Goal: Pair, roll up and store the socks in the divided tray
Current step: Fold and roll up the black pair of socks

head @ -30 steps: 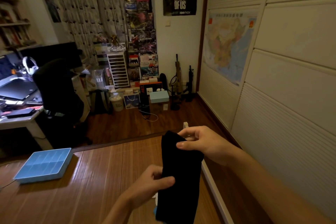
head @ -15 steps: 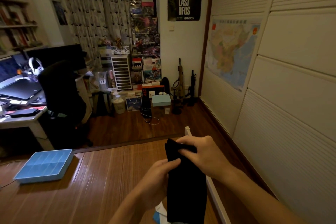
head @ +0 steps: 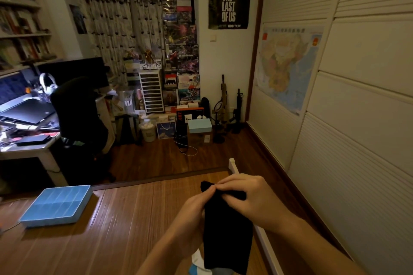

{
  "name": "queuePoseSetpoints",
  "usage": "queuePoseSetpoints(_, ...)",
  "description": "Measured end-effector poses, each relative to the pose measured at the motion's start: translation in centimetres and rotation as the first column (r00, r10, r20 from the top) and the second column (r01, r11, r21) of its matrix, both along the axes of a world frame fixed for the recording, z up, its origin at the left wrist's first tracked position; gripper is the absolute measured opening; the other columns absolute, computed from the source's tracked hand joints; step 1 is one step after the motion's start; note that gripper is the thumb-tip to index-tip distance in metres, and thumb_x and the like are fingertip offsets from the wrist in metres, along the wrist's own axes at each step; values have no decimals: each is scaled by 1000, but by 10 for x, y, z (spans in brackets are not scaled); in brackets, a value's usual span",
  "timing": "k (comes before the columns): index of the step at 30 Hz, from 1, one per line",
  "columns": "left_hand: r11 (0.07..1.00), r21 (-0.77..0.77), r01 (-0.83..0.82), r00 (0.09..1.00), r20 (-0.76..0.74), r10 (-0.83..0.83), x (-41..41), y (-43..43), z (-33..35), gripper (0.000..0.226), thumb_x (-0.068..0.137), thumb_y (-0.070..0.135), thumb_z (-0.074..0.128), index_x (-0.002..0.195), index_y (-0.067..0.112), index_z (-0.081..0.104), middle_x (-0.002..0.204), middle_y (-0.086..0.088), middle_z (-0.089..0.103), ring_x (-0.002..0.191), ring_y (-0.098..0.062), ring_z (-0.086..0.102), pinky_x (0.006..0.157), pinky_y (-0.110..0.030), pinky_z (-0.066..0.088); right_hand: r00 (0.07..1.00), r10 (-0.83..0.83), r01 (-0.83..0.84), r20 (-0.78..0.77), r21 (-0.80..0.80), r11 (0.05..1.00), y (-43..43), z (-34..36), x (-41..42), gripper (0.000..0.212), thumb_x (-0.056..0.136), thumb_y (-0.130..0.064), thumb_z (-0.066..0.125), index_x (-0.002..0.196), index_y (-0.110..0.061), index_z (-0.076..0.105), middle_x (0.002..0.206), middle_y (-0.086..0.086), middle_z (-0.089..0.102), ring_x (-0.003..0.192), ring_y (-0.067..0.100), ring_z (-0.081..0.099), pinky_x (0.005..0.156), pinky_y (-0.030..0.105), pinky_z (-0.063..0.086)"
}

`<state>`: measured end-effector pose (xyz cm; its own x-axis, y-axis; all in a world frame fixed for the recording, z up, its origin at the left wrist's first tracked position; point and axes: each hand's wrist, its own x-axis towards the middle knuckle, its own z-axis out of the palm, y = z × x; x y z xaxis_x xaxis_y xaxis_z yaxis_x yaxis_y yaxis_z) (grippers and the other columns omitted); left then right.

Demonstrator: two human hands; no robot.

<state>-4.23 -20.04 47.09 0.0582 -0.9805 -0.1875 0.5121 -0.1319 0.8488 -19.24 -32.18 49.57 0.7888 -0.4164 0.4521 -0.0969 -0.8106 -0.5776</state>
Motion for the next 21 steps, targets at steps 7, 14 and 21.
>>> queuePoseSetpoints(7,995,-92,-30,999,42,34,16,4,2,37,102,31,56,136,17,63,137,-19,63,127,-38,61,103,-49,53,997,-16,55,-70,601,797,-11,16,-8,18,97,-27,64,111,-23,74,104,-10,74,101,7,71,78,23,59)
queuePoseSetpoints(14,992,-119,-52,997,43,58,20,6,9,40,95,29,57,135,24,64,135,-13,65,122,-35,65,90,-41,57,999,-19,1,26,576,817,-7,20,-6,19,91,-18,71,109,-22,75,105,-12,72,104,8,69,82,26,59)
queuePoseSetpoints(21,993,-114,-34,995,91,45,18,5,16,51,92,45,61,136,20,63,132,-16,65,123,-33,63,100,-46,54,985,-127,90,113,287,954,7,14,-1,21,86,-13,78,105,-20,73,101,-15,65,101,7,64,86,34,58)
